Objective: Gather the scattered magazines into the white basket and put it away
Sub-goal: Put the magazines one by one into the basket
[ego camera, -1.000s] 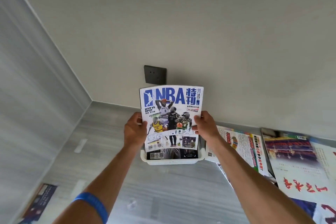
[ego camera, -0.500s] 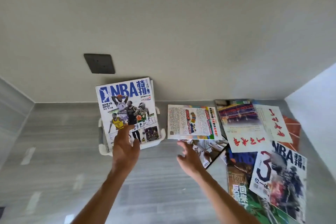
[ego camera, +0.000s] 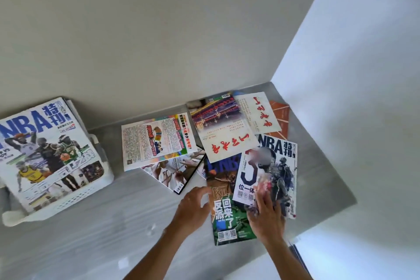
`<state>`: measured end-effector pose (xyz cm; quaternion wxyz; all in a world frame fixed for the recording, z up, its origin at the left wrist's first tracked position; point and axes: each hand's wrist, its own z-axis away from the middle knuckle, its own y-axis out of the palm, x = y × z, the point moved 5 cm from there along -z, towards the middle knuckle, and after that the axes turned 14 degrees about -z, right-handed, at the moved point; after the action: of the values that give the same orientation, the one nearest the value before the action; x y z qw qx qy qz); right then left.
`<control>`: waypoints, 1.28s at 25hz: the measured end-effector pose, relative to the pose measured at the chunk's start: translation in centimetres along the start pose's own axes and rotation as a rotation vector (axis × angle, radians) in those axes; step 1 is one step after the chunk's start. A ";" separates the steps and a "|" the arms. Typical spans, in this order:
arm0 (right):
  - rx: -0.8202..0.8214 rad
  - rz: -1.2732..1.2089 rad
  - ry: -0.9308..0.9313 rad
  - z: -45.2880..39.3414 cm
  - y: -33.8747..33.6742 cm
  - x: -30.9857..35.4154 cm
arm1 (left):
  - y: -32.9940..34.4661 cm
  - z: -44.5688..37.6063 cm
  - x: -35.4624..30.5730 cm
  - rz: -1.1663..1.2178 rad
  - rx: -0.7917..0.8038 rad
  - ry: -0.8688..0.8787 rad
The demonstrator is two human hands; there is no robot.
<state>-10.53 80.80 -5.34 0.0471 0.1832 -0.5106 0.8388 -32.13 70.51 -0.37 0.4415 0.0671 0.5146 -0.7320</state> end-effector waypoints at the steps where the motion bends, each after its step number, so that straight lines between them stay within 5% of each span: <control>1: 0.016 0.021 -0.054 1.3 0.8 0.6 | 1.1 -0.4 -0.8 -0.009 0.031 -0.009; 6: 0.078 -0.169 -0.453 7.4 3.5 5.6 | 4.9 -2.3 -2.3 -0.099 0.157 -0.154; 9: 0.093 -0.457 -0.334 5.6 1.9 3.2 | 5.2 -2.9 -1.9 -0.297 0.106 -0.240; 11: -0.074 -0.400 -0.167 3.1 -0.5 -0.1 | 5.3 -3.3 -1.9 -0.380 0.109 -0.189; 13: -0.054 -0.250 -0.045 1.5 -1.4 -2.6 | 5.0 -3.9 -1.4 -0.391 0.127 -0.188; 17: 0.051 -0.136 -0.018 1.5 -0.7 -2.6 | 4.0 -4.1 0.1 -0.071 0.136 -0.321; 20: 0.084 -0.186 -0.027 1.4 -0.4 -2.8 | 4.5 -3.2 -0.6 -0.009 0.058 -0.240; 26: 0.041 -0.777 0.333 -0.8 -2.7 -4.4 | 3.7 1.7 -0.2 0.290 -0.134 -0.061; 32: 0.234 -0.988 0.210 -0.1 -0.2 5.1 | -5.0 7.2 5.7 0.368 -0.337 0.088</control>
<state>-15.26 80.37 -3.41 0.4677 0.3211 -0.2584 0.7819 -36.53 61.80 3.28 0.5494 0.1171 0.6271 -0.5397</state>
